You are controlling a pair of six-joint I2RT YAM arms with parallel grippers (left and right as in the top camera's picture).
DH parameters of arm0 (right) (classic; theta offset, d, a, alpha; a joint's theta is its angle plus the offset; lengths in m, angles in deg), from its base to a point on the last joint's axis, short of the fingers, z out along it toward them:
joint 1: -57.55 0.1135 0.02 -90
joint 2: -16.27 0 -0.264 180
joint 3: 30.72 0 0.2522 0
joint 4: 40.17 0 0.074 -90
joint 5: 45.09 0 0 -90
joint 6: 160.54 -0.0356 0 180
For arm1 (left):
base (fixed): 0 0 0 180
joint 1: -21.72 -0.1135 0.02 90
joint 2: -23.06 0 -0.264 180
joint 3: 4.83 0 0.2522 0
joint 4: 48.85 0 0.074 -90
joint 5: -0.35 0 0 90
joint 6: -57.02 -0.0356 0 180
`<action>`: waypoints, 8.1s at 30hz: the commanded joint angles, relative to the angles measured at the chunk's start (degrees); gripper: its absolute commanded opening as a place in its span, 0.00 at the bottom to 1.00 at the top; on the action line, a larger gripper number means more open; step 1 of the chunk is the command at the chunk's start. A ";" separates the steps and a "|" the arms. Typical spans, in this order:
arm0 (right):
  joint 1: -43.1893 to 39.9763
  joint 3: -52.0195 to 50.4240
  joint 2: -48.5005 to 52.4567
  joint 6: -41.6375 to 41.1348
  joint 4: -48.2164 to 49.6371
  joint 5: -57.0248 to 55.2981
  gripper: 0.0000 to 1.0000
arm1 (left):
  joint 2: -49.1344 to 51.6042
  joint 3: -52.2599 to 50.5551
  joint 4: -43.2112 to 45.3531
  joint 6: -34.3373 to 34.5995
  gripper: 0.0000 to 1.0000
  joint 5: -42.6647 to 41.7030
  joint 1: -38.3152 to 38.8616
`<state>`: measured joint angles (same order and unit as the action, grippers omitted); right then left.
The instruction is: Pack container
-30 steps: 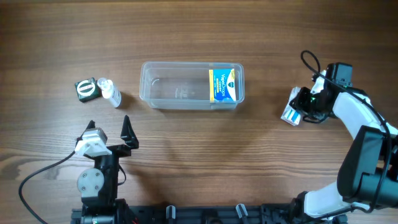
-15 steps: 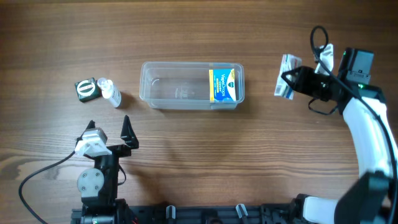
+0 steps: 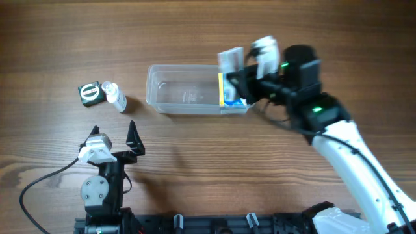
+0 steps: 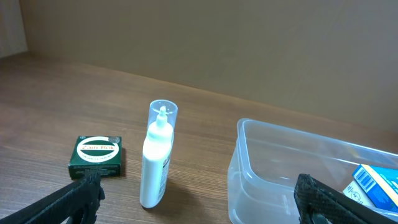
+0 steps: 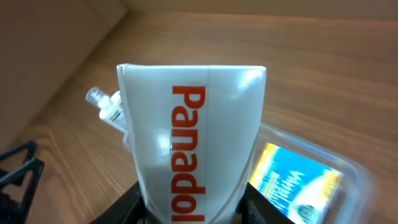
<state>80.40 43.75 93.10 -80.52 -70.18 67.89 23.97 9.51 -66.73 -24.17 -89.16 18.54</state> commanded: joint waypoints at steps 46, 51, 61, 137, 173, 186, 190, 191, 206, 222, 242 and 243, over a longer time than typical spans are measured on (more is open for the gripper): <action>14.05 0.92 23.56 38.93 24.35 -19.10 0.56 | -0.04 -0.26 -0.04 -1.07 1.00 -0.50 -0.42; 14.49 1.46 22.47 28.81 21.73 -18.51 0.60 | -0.04 -0.26 -0.04 -1.07 1.00 -0.48 -0.42; 14.80 12.26 17.42 18.43 0.17 -11.74 0.60 | -0.04 -0.26 -0.04 -1.07 1.00 -0.48 -0.42; -21.75 24.13 6.21 -2.05 -31.17 -30.03 1.00 | 60.22 54.64 -32.83 3.28 1.00 -12.90 -8.20; -21.75 24.13 6.21 -2.03 -31.17 -30.03 1.00 | 92.17 54.73 -7.52 8.17 1.00 -2.97 -20.57; -21.75 24.13 6.21 -2.05 -31.17 -30.03 1.00 | 100.67 54.73 -0.68 1.97 1.00 -3.41 -19.56; -21.75 24.13 6.21 -2.05 -31.17 -30.03 1.00 | 100.69 54.73 1.05 0.11 1.00 -3.65 -19.47; -21.75 24.13 6.21 -2.05 -31.17 -30.03 1.00 | 100.69 54.73 1.51 0.09 1.00 -4.11 -19.47; -21.75 24.13 6.21 -2.03 -31.17 -30.03 1.00 | 101.92 54.71 0.72 -9.94 1.00 -11.17 -19.43; -21.75 24.13 6.21 -2.03 -31.17 -30.03 0.99 | 105.72 54.71 2.78 -10.12 1.00 -11.17 -19.43; -21.75 24.13 6.21 -2.03 -31.17 -30.03 1.00 | 105.83 54.71 0.98 -10.10 0.59 -11.17 -19.43; -21.75 24.13 6.21 -2.05 -31.17 -30.03 1.00 | 105.83 54.71 0.68 -10.10 0.58 -11.15 -19.43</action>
<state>58.57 67.94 98.87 -81.88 -101.50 38.82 129.15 63.34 -65.38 -33.85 -99.48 -1.15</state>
